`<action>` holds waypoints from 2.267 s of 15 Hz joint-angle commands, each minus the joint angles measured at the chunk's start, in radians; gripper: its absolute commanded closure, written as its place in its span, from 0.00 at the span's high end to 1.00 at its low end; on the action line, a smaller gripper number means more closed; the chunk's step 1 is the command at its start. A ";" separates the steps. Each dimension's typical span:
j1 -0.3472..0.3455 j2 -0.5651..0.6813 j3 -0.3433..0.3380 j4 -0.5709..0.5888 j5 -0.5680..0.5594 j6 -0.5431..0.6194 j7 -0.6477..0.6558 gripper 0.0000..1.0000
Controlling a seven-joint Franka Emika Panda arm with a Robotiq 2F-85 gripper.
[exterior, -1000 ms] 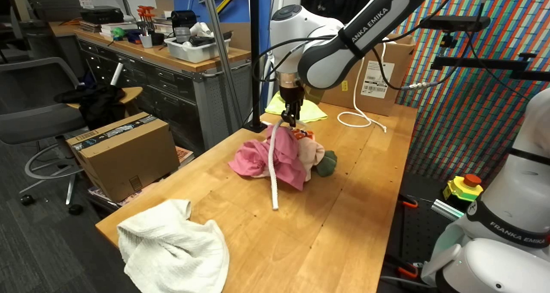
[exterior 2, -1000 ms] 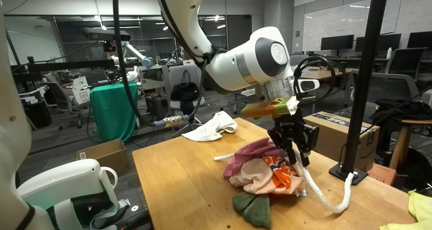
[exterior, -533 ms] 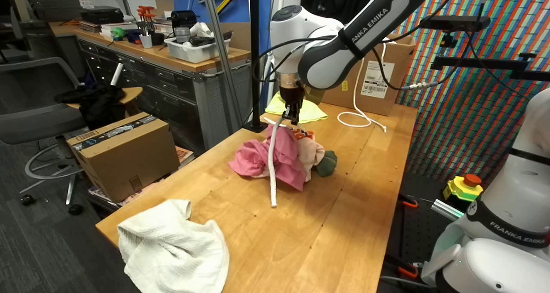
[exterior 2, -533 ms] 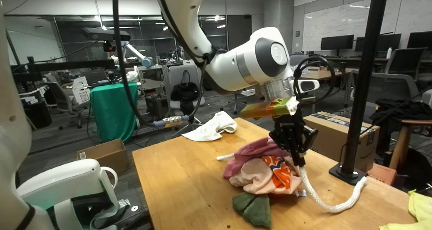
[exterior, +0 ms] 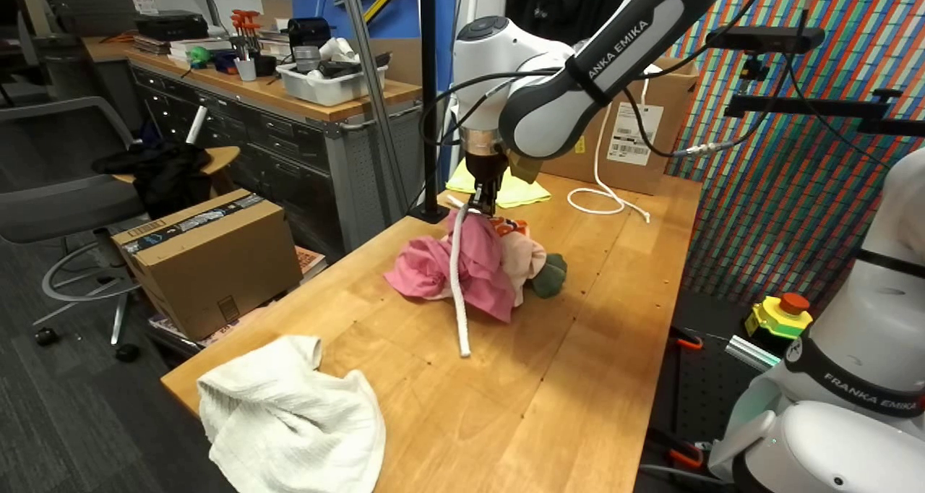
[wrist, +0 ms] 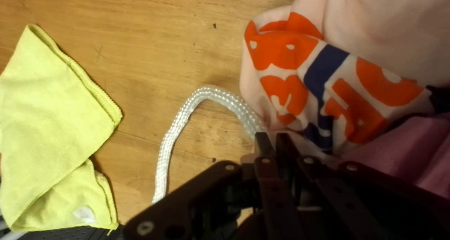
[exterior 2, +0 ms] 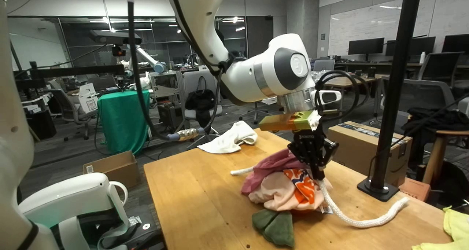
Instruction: Separate the clothes and ropes
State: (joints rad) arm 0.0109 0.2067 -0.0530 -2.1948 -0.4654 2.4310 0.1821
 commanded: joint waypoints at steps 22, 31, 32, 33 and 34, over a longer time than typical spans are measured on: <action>0.121 -0.393 0.141 -0.280 0.460 0.331 -0.135 0.04; 0.267 -0.494 0.133 -0.250 0.772 0.249 -0.299 0.04; 0.277 -0.504 0.129 -0.248 0.794 0.232 -0.318 0.04; 0.285 -0.513 0.125 -0.249 0.812 0.220 -0.334 0.04; 0.289 -0.523 0.124 -0.244 0.826 0.202 -0.341 0.04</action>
State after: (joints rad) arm 0.2718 -0.2708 0.0924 -2.4483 0.3001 2.6849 -0.1022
